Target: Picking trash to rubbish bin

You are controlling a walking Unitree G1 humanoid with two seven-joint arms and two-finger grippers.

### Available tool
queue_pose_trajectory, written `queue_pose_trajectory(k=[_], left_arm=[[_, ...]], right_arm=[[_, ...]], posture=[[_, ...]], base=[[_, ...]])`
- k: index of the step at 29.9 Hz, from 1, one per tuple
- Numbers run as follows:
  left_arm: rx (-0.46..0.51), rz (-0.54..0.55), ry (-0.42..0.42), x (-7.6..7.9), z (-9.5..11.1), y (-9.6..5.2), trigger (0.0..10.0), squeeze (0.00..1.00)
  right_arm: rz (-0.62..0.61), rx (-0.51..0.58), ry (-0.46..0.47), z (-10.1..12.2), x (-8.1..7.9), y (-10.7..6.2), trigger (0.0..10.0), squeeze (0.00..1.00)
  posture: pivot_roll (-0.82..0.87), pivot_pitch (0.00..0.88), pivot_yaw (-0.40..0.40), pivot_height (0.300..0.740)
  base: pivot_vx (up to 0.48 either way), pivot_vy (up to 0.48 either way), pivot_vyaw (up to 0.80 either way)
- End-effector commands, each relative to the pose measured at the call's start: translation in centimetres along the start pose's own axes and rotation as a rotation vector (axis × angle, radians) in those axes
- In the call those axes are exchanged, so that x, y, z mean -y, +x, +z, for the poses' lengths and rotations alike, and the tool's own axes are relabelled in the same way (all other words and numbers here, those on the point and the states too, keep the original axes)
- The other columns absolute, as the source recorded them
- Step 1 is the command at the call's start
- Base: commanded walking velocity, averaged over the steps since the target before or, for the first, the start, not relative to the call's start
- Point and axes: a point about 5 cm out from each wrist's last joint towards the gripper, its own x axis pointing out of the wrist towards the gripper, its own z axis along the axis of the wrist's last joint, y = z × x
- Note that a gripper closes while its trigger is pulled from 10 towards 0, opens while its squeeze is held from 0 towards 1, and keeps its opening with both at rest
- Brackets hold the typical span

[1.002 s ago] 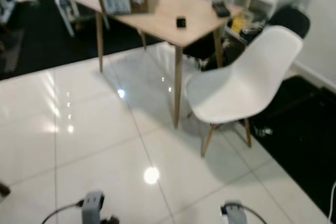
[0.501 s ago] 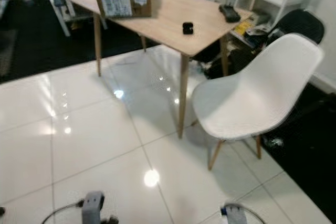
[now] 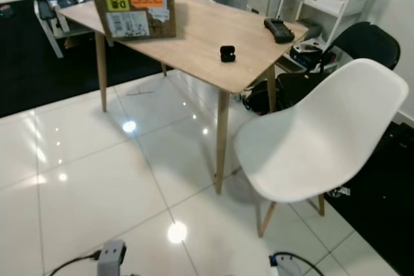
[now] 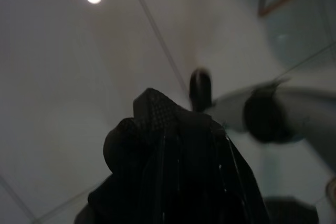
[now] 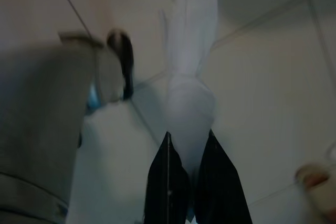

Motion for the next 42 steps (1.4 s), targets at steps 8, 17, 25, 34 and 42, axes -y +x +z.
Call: queue_pose_trajectory(k=[8,17,25,34,42], left_arm=[[-0.058,0.004,-0.032,0.07,-1.84,-0.26,10.0,0.00],[-0.058,0.006,-0.031,0.02,-1.84,-0.27,10.0,0.00],[-0.056,0.006,-0.031,0.04,-1.76,-0.25,10.0,0.00],[-0.066,-0.006,-0.025,0.41,-2.03,-0.16,10.0,0.00],[-0.070,-0.006,-0.021,0.47,-2.15,-0.15,10.0,0.00]], right_arm=[[0.014,0.005,-0.001,0.16,-0.32,0.04,10.0,0.00],[0.072,0.022,-0.061,0.50,-0.77,0.06,10.0,0.00],[0.071,0.027,-0.060,0.45,-0.70,0.04,10.0,0.00],[0.054,0.041,-0.040,1.02,-0.27,0.07,10.0,0.00],[0.055,0.042,-0.045,1.03,-0.17,0.05,10.0,0.00]], posture=[[-0.04,0.090,0.009,0.740],[-0.04,0.093,0.012,0.740],[-0.04,0.093,0.011,0.740],[-0.05,0.095,0.005,0.740],[-0.05,0.090,0.003,0.740]], base=[[0.480,0.000,0.00],[0.480,0.000,0.78],[0.480,0.000,0.77],[0.480,0.000,0.00],[0.480,0.000,0.00]])
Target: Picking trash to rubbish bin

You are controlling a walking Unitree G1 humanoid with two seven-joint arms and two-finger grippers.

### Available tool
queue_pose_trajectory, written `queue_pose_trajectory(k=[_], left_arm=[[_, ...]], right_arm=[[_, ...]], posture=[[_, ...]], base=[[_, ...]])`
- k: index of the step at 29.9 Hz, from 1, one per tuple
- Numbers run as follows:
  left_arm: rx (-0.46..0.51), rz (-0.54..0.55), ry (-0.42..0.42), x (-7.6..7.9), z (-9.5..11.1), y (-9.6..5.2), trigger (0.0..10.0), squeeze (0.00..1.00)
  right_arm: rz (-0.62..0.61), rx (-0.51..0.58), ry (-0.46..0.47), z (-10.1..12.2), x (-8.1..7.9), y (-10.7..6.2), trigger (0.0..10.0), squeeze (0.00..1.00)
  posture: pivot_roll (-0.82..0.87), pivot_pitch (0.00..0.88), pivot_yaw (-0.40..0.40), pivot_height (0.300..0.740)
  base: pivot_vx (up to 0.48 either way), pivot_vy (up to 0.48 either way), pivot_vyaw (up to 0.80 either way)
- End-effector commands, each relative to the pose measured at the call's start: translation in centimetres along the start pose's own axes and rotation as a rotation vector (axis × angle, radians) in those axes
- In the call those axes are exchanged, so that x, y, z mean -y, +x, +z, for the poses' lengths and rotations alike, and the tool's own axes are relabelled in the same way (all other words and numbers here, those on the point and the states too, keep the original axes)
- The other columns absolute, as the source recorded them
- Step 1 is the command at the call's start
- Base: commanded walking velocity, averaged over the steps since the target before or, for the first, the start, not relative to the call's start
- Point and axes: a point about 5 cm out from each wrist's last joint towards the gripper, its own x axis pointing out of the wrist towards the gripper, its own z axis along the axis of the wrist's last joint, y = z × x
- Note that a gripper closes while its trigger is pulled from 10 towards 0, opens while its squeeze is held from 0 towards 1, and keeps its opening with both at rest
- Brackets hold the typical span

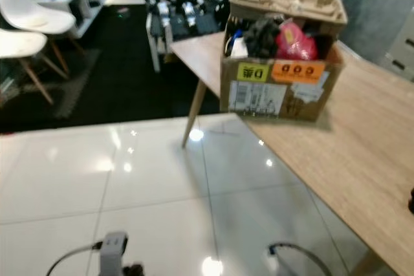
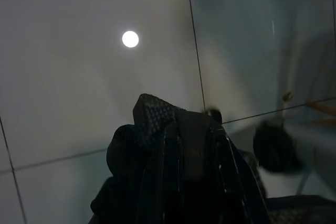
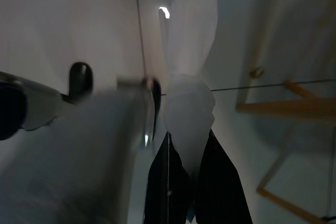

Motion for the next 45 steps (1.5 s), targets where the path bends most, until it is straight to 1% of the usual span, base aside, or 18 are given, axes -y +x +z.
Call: queue_pose_trajectory(k=[1,13,17,20,28,39,42,44,45], left_arm=[[-0.098,-0.014,-0.024,0.6,-2.5,-0.2,10.0,0.00],[-0.097,-0.008,-0.014,0.5,-2.4,-0.2,10.0,0.00],[-0.092,0.020,-0.037,0.3,-2.3,-0.2,10.0,0.00],[-0.075,0.038,-0.051,0.2,-2.1,-0.2,10.0,0.00],[-0.079,0.038,-0.049,0.1,-2.3,-0.2,10.0,0.00],[-0.072,0.029,-0.046,0.2,-2.2,-0.2,10.0,0.00],[-0.065,0.030,-0.048,0.2,-2.1,-0.2,10.0,0.00],[-0.053,0.036,-0.053,0.1,-1.9,-0.2,10.0,0.00],[-0.053,0.036,-0.053,0.1,-1.9,-0.2,10.0,0.00]], right_arm=[[-0.029,-0.015,0.003,-0.4,1.1,-0.2,10.0,0.00],[-0.044,-0.030,0.005,-0.6,1.0,-0.2,10.0,0.00],[-0.059,-0.044,0.025,-0.9,1.2,-0.3,10.0,0.00],[-0.071,-0.072,0.025,-1.4,1.5,-0.4,10.0,0.00],[-0.090,-0.101,0.061,-2.3,1.8,-0.6,10.0,0.00],[-0.127,-0.121,0.108,-2.9,2.2,-0.8,10.0,0.00],[-0.167,-0.134,0.133,-3.3,2.7,-1.0,10.0,0.00],[-0.217,-0.145,0.167,-3.8,3.5,-1.2,10.0,0.00],[-0.217,-0.145,0.167,-3.8,3.5,-1.2,10.0,0.00]], posture=[[-0.05,0.089,0.003,0.740],[-0.05,0.089,0.005,0.740],[-0.06,0.092,0.006,0.740],[-0.06,0.093,0.007,0.740],[-0.06,0.102,0.009,0.740],[-0.06,0.103,0.009,0.740],[-0.06,0.103,0.011,0.740],[-0.06,0.103,0.011,0.740],[-0.06,0.103,0.011,0.740]], base=[[0.480,0.000,0.00],[0.480,0.000,0.00],[0.379,0.000,0.00],[0.000,0.000,0.00],[0.000,0.000,-0.77],[0.000,0.000,-0.77],[0.000,0.000,-0.77],[0.000,0.000,-0.77],[0.000,0.000,-0.77]])
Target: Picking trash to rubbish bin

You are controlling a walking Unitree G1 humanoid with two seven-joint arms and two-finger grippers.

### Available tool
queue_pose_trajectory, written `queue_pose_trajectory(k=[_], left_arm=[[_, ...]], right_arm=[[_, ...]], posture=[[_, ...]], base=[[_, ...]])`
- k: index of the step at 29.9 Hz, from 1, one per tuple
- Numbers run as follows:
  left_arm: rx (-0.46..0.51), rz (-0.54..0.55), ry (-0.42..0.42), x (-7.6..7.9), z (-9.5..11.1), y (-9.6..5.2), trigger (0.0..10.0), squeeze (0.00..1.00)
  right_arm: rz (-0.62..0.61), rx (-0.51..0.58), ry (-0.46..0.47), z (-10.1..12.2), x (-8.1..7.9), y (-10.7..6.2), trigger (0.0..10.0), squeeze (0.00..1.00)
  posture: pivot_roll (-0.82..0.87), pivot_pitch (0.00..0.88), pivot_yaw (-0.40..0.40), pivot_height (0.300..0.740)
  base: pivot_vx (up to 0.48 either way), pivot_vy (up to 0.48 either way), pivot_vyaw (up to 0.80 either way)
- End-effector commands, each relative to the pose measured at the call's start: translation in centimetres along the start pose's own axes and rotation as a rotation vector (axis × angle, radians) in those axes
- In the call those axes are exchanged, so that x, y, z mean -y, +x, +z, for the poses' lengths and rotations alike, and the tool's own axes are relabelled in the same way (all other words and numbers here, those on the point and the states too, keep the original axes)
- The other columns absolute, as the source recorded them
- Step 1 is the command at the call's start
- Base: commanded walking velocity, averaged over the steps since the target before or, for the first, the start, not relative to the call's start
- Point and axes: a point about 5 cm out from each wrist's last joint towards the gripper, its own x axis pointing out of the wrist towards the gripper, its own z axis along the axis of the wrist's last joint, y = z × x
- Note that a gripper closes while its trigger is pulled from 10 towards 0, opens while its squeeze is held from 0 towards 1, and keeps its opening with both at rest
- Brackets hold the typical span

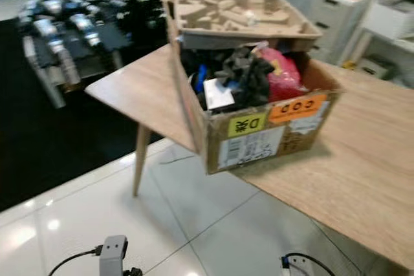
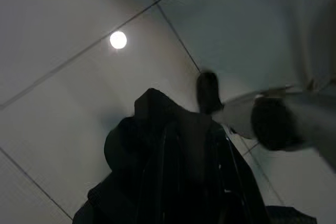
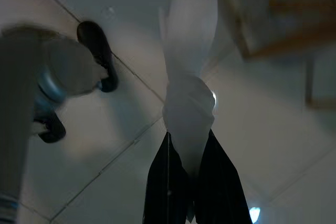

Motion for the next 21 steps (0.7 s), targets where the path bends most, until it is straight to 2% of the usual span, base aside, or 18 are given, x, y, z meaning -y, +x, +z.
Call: queue_pose_trajectory(k=[1,6,10,12,15,16,20,21], left_arm=[[-0.032,-0.001,-0.032,0.2,-1.0,-0.1,10.0,0.00],[-0.017,0.009,-0.036,0.0,-0.7,-0.1,10.0,0.00],[0.000,0.022,-0.038,-0.3,-0.2,-0.1,10.0,0.00],[0.000,0.022,-0.038,-0.3,-0.2,-0.1,10.0,0.00],[0.023,0.037,-0.047,-0.5,0.3,-0.1,10.0,0.00],[0.023,0.037,-0.047,-0.5,0.3,-0.1,10.0,0.00],[0.072,0.095,-0.075,-1.6,1.3,-0.3,10.0,0.00],[0.072,0.095,-0.075,-1.6,1.3,-0.3,10.0,0.00]], right_arm=[[-0.049,-0.016,0.058,-0.3,1.1,-0.1,10.0,0.00],[-0.082,-0.019,0.102,-0.5,1.8,-0.1,10.0,0.00],[-0.135,-0.010,0.153,-0.6,3.1,-0.3,10.0,0.00],[-0.135,-0.010,0.153,-0.6,3.1,-0.3,10.0,0.00],[-0.216,0.017,0.272,-0.4,4.8,-0.5,10.0,0.00],[-0.216,0.017,0.272,-0.4,4.8,-0.5,10.0,0.00],[-0.360,0.046,0.366,0.0,7.7,-1.1,10.0,0.00],[-0.360,0.046,0.366,0.0,7.7,-1.1,10.0,0.00]], posture=[[-0.06,0.102,0.012,0.740],[-0.06,0.102,0.013,0.740],[-0.06,0.102,0.013,0.740],[-0.06,0.102,0.013,0.740],[-0.07,0.102,0.014,0.740],[-0.07,0.102,0.014,0.740],[-0.07,0.096,0.013,0.740],[-0.07,0.096,0.013,0.740]], base=[[0.000,0.000,-0.77],[0.000,0.000,-0.77],[0.000,0.000,-0.76],[0.000,0.000,-0.76],[0.000,0.000,-0.76],[0.000,0.000,-0.77],[0.000,0.000,0.00],[0.000,0.000,0.00]])
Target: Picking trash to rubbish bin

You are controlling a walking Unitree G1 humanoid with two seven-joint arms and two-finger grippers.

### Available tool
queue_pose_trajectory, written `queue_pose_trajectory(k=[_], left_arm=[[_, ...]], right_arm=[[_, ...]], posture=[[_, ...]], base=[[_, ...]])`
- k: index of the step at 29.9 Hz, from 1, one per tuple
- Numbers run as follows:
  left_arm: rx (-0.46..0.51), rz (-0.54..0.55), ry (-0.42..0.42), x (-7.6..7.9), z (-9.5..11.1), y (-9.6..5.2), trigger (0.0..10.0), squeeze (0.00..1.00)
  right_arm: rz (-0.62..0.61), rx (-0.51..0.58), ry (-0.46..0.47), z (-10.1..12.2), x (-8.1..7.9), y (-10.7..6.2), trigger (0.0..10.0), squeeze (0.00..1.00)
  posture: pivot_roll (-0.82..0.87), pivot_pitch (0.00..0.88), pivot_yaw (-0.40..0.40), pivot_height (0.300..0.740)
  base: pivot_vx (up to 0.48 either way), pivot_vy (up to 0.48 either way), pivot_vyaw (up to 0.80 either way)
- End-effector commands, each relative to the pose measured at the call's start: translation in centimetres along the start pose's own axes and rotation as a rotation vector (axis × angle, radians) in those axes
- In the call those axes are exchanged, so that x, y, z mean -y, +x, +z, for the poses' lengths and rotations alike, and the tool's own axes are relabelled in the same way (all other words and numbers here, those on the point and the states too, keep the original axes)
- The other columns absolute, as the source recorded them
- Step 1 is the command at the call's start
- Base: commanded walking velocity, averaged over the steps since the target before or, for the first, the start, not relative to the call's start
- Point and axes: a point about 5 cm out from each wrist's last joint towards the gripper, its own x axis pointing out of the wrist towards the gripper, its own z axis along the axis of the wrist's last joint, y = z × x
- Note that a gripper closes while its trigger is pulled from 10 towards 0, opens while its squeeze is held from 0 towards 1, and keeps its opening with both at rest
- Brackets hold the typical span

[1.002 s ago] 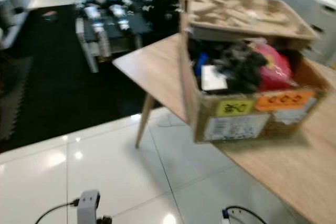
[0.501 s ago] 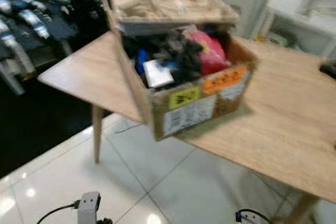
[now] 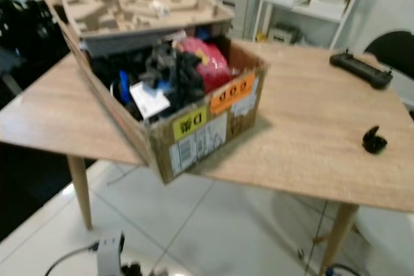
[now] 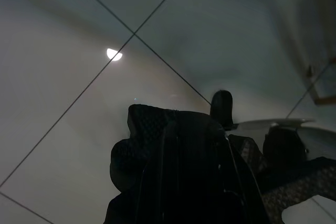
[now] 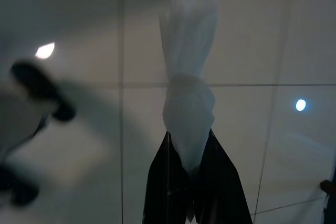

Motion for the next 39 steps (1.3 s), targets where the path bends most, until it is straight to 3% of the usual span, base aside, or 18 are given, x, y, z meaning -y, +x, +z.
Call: queue_pose_trajectory(k=[1,5,9,11,13,17,20,21,23,24,28,34,37,38,39], left_arm=[[-0.001,0.052,-0.020,-1.3,-0.2,-0.5,10.0,0.00],[0.093,0.149,-0.054,-3.2,1.9,-0.8,10.0,0.00],[0.173,0.243,-0.060,-5.4,4.1,-1.6,10.0,0.00],[0.184,0.259,-0.058,-5.8,4.4,-1.8,10.0,0.00],[0.213,0.297,-0.073,-6.7,5.1,-2.2,10.0,0.00],[0.219,0.303,-0.078,-6.9,5.3,-2.3,10.0,0.00],[0.253,0.305,-0.093,-6.9,5.9,-2.3,10.0,0.00],[0.253,0.305,-0.093,-6.9,5.9,-2.3,10.0,0.00],[0.276,0.310,-0.110,-7.0,6.4,-2.4,10.0,0.00],[0.276,0.310,-0.110,-7.0,6.4,-2.4,10.0,0.00],[0.270,0.307,-0.095,-7.0,6.5,-2.4,10.0,0.00],[0.253,0.301,-0.088,-6.8,6.0,-2.3,10.0,0.00],[0.260,0.296,-0.102,-6.7,5.9,-2.2,10.0,0.00],[0.270,0.295,-0.107,-6.8,6.1,-2.3,10.0,0.00],[0.270,0.295,-0.107,-6.8,6.1,-2.3,10.0,0.00]], right_arm=[[-0.052,0.017,0.045,0.5,0.9,0.1,10.0,0.00],[-0.204,0.056,0.114,1.9,3.9,0.2,10.0,0.00],[-0.418,0.089,0.191,3.8,8.1,-0.2,10.0,0.00],[-0.462,0.095,0.209,4.2,8.9,-0.3,10.0,0.00],[-0.573,0.121,0.271,5.3,11.1,-0.8,10.0,0.00],[-0.590,0.130,0.286,5.6,11.4,-0.9,10.0,0.00],[-0.744,0.307,0.450,10.3,15.5,-2.7,10.0,0.00],[-0.744,0.307,0.450,10.3,15.5,-2.7,10.0,0.00],[-0.801,0.406,0.473,13.0,16.9,-3.9,10.0,0.00],[-0.801,0.406,0.473,13.0,16.9,-3.9,10.0,0.00],[-0.860,0.588,0.451,17.8,18.3,-6.3,10.0,0.00],[-0.870,0.740,0.461,21.5,18.7,-8.4,10.0,0.00],[-0.757,0.972,0.516,25.4,18.1,-11.0,10.0,0.00],[-0.660,1.100,0.507,27.5,17.2,-12.4,10.0,0.00],[-0.660,1.100,0.507,27.5,17.2,-12.4,10.0,0.00]], posture=[[-0.07,0.096,0.013,0.740],[-0.07,0.091,0.011,0.740],[-0.07,0.086,0.010,0.740],[-0.07,0.086,0.010,0.740],[-0.07,0.084,0.010,0.740],[-0.07,0.084,0.010,0.740],[-0.07,0.086,0.015,0.740],[-0.07,0.086,0.015,0.740],[-0.07,0.089,0.015,0.740],[-0.07,0.089,0.015,0.740],[-0.08,0.092,0.021,0.740],[-0.07,0.093,0.019,0.740],[-0.07,0.097,0.024,0.740],[-0.07,0.098,0.026,0.740],[-0.07,0.098,0.026,0.740]], base=[[0.000,0.000,0.00],[0.000,0.000,0.00],[0.000,0.000,0.00],[0.000,0.000,0.00],[0.000,0.000,0.00],[0.000,0.000,0.00],[0.000,0.000,0.00],[0.000,0.000,0.00],[0.000,0.000,0.00],[0.000,0.000,0.00],[0.000,0.000,0.00],[0.000,0.000,0.00],[0.000,0.000,0.00],[0.000,0.000,0.00],[0.000,0.000,0.00]])
